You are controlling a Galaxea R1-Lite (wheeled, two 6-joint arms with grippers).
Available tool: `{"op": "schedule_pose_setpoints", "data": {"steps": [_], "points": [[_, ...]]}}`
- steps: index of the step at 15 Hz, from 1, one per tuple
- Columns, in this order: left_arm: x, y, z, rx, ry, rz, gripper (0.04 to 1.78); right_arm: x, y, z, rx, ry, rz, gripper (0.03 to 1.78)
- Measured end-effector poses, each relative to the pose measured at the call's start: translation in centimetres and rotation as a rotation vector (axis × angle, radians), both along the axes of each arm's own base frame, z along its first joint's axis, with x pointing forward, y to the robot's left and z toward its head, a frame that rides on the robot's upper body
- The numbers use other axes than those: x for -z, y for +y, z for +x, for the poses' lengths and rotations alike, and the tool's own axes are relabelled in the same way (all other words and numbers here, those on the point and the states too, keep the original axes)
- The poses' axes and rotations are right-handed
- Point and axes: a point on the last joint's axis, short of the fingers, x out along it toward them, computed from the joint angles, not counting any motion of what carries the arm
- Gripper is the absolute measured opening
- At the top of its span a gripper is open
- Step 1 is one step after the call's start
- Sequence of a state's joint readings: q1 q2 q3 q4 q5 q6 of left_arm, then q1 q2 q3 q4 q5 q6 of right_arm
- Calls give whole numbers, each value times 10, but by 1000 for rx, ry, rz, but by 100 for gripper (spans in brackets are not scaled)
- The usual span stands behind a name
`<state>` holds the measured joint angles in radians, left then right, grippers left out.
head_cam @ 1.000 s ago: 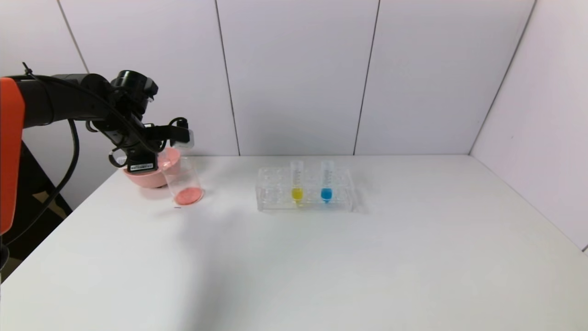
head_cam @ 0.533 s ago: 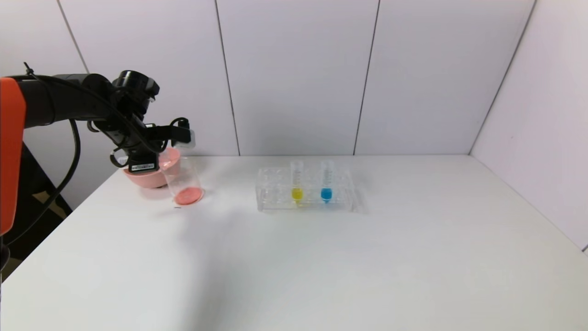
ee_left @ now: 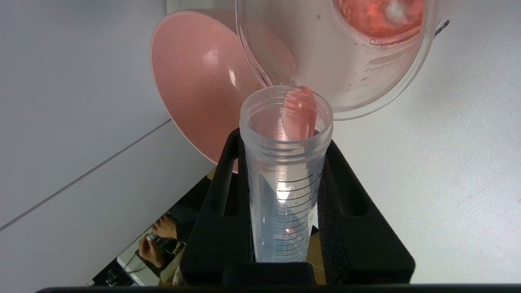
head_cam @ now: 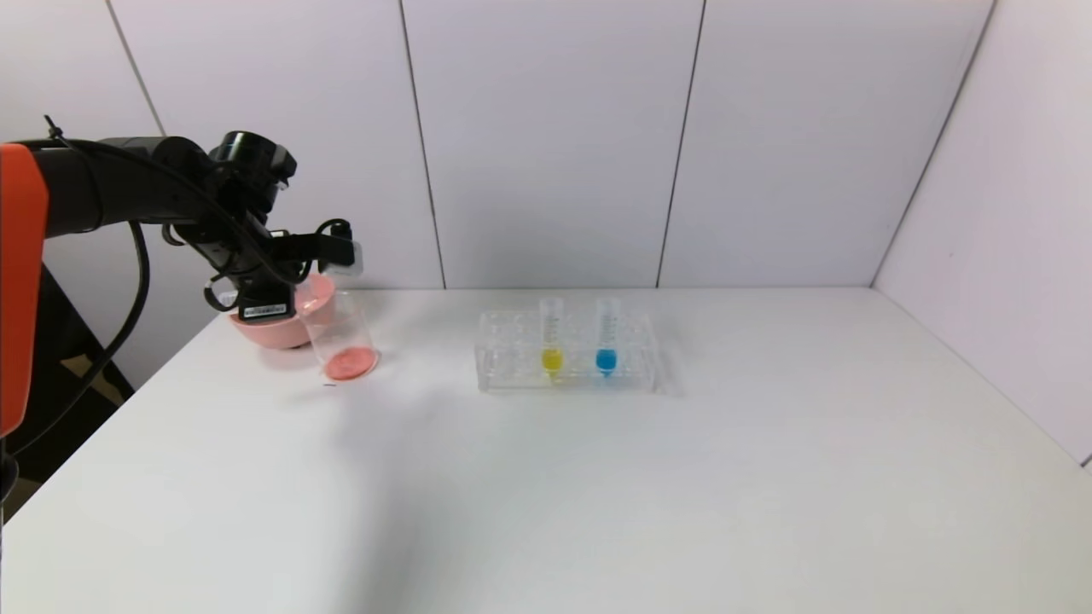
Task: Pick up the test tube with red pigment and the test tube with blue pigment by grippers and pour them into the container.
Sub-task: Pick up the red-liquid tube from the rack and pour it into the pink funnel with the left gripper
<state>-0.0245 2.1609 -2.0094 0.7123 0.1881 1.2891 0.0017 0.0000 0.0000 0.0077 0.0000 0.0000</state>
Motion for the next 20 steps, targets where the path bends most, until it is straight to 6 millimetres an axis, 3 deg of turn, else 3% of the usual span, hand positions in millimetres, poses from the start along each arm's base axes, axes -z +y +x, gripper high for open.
{"op": "schedule_pose_setpoints", "data": {"steps": [20], "points": [[-3,-2,-10,-21,58,-9,47,0,0,0,0,0,0,177]]}}
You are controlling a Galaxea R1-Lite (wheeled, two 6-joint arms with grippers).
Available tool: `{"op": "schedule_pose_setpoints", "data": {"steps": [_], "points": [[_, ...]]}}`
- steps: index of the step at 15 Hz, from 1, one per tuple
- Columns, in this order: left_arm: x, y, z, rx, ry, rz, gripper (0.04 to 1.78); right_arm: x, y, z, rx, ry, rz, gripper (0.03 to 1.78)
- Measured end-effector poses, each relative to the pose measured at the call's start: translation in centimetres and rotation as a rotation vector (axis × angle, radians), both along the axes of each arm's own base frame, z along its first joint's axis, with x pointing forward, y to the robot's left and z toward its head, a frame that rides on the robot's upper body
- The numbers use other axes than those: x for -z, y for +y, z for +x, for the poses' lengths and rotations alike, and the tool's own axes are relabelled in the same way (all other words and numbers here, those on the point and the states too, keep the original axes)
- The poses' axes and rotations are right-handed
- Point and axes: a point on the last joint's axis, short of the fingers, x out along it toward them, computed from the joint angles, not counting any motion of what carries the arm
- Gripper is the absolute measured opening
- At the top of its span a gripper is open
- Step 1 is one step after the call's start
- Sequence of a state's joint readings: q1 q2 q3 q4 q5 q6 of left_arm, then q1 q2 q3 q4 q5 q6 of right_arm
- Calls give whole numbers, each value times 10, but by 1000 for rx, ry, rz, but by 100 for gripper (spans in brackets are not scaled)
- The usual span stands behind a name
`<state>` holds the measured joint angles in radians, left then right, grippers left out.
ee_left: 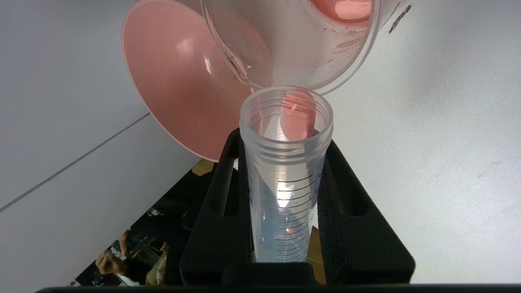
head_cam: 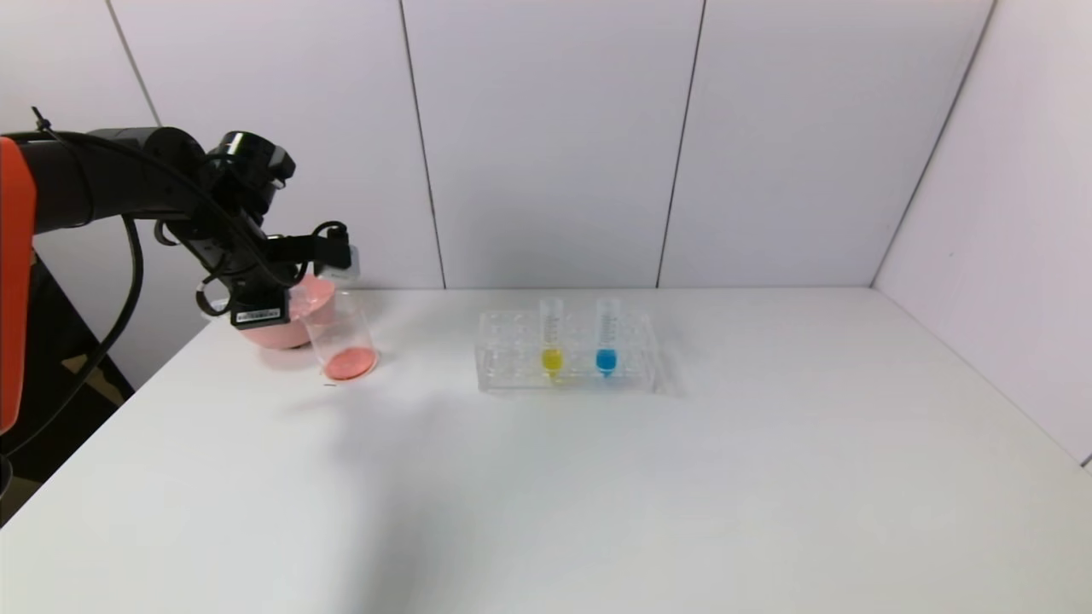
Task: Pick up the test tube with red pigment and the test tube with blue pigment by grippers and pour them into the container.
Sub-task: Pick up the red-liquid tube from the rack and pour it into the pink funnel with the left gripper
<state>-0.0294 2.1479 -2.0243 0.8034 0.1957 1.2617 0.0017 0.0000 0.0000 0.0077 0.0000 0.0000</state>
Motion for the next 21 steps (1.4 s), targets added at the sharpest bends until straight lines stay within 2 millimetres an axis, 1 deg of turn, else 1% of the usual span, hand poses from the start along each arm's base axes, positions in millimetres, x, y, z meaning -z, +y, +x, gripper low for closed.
{"op": "schedule_pose_setpoints", "data": {"steps": [6,21], "points": [[0,0,0,-41,-2,56,47,0,0,0,0,0,0,177],[7,-10,5,-62,1,124,47,0,0,0,1,0,0,178]]}}
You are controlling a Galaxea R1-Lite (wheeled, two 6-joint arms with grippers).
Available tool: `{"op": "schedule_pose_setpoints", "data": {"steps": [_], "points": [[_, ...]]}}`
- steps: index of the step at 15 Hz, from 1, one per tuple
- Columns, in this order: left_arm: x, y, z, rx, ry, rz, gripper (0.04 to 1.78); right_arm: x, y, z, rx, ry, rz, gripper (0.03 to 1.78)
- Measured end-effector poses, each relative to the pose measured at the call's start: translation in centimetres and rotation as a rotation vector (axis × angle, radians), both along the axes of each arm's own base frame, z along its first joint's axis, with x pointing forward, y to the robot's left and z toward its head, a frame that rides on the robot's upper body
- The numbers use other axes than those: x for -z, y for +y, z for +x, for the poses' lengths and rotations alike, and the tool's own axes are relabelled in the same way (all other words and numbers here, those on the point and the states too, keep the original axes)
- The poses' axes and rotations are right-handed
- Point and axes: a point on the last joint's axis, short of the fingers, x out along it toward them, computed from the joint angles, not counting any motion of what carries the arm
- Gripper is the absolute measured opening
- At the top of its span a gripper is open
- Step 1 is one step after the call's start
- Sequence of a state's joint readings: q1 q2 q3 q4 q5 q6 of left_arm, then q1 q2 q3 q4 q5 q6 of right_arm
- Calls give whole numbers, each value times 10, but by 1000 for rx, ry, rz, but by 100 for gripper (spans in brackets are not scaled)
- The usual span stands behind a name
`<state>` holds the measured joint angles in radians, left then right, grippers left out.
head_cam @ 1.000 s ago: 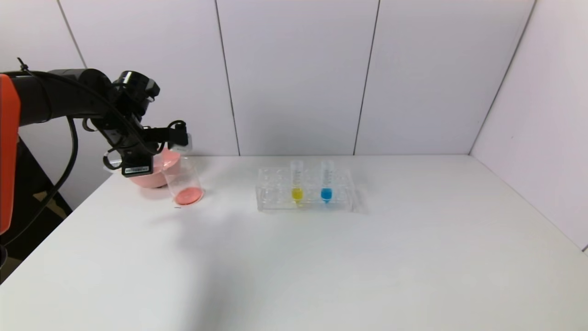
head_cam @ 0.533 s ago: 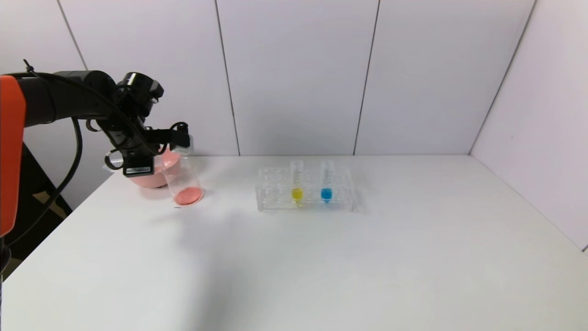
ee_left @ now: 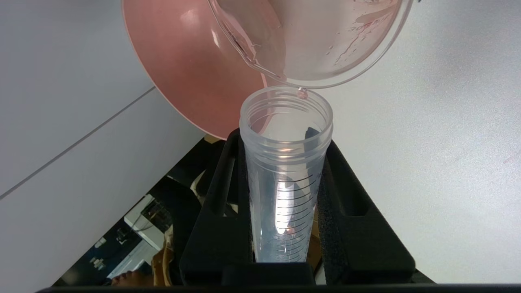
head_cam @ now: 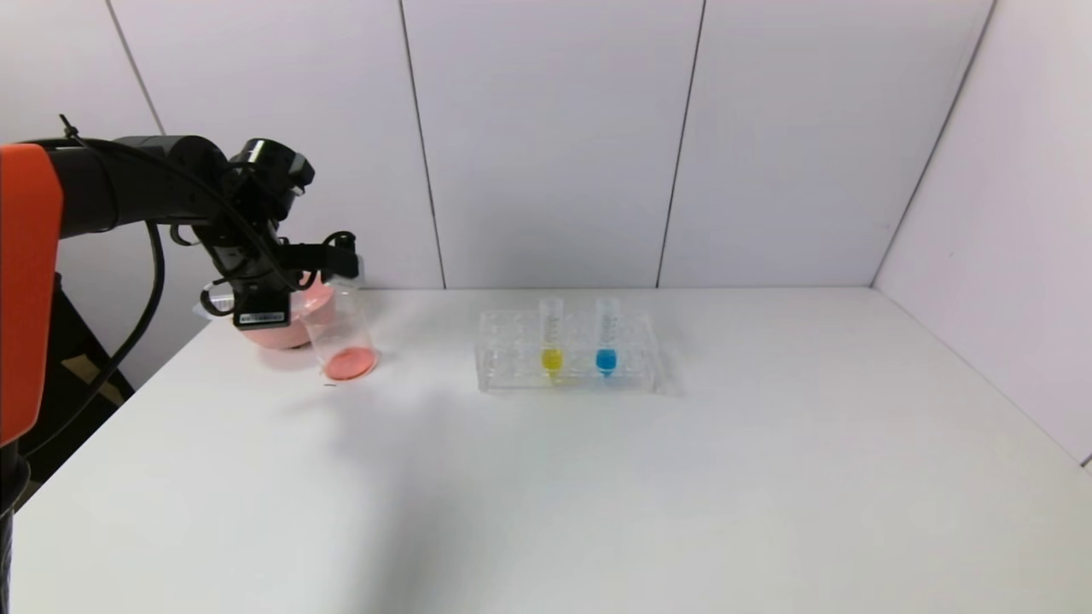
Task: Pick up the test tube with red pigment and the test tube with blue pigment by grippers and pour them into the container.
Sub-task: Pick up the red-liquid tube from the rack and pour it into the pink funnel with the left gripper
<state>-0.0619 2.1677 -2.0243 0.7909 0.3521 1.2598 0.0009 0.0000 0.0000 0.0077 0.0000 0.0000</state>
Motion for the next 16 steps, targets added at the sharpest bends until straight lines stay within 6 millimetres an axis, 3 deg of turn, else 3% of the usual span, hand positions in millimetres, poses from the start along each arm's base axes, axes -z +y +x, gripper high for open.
{"op": "schedule_pose_setpoints", "data": {"steps": [10,13,16], "points": [[-3,0,-2,1,-7,-1,47,0,0,0,-1,0,0,177],[-14,0,-5,-26,-70,-46,47,0,0,0,-1,0,0,177],[-31,4,-11,-115,-177,-204,47,0,0,0,0,0,0,177]]}}
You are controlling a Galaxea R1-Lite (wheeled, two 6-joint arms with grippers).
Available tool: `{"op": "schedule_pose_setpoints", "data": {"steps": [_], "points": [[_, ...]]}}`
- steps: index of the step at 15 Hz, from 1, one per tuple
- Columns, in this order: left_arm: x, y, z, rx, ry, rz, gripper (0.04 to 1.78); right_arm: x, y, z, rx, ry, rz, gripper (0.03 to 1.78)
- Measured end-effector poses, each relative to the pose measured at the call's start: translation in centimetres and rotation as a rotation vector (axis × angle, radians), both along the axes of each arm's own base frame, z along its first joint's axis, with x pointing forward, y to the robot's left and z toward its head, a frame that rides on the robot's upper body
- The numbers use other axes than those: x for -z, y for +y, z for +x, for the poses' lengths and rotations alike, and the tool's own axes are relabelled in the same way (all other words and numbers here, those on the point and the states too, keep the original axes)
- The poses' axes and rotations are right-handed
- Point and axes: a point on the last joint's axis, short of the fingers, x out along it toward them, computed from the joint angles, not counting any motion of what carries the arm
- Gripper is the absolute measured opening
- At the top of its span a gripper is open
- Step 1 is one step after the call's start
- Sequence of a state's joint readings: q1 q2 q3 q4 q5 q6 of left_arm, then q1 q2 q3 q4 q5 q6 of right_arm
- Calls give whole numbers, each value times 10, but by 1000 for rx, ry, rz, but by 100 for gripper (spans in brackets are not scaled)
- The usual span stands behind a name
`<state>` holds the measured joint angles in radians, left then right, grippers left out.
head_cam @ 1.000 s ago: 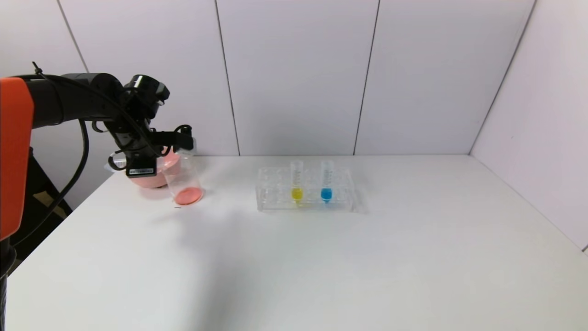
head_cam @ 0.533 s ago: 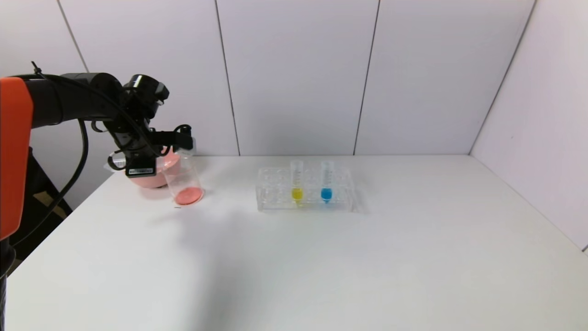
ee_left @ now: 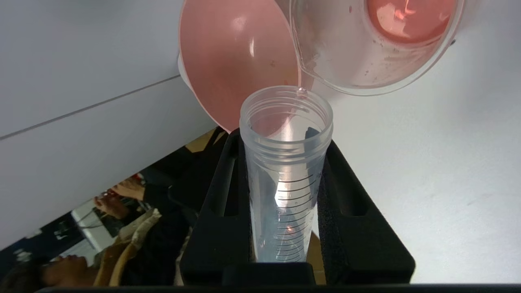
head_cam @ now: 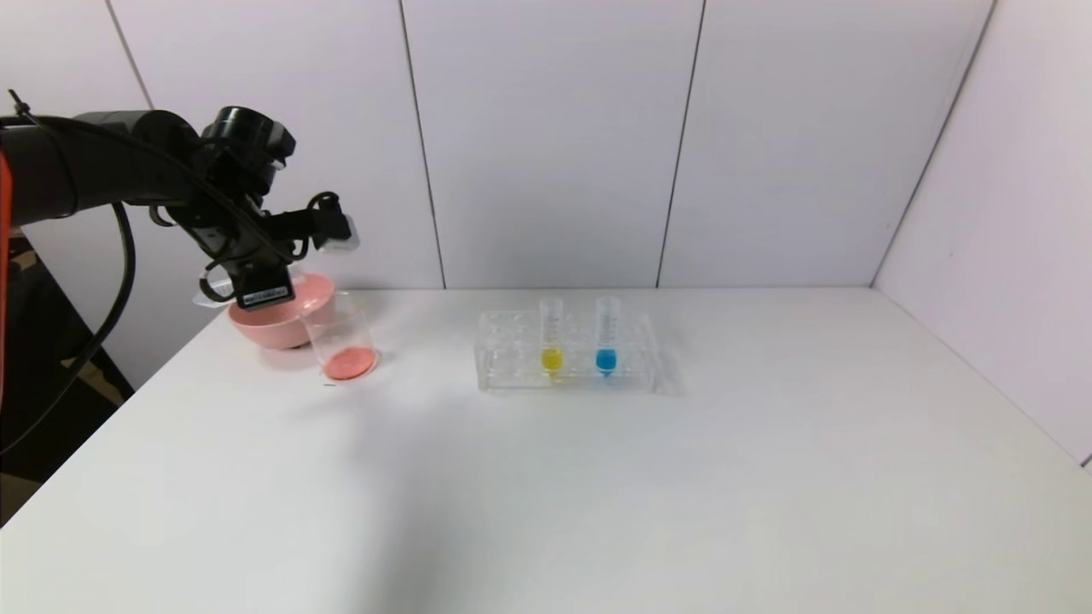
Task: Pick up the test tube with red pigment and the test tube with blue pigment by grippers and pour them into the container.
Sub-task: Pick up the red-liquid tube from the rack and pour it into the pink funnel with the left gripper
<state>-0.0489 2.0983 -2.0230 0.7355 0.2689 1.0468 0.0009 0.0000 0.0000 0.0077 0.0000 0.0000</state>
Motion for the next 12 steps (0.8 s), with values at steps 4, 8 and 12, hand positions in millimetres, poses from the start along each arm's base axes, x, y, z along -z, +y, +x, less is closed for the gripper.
{"op": "schedule_pose_setpoints", "data": {"steps": [4,8,12], "points": [[-27,17,-12,-96,-144,-239,47,0,0,0,-1,0,0,177],[-46,29,-21,-177,-244,-497,47,0,0,0,-1,0,0,177],[-58,30,-18,-252,-361,-732,47,0,0,0,-1,0,0,177]]}}
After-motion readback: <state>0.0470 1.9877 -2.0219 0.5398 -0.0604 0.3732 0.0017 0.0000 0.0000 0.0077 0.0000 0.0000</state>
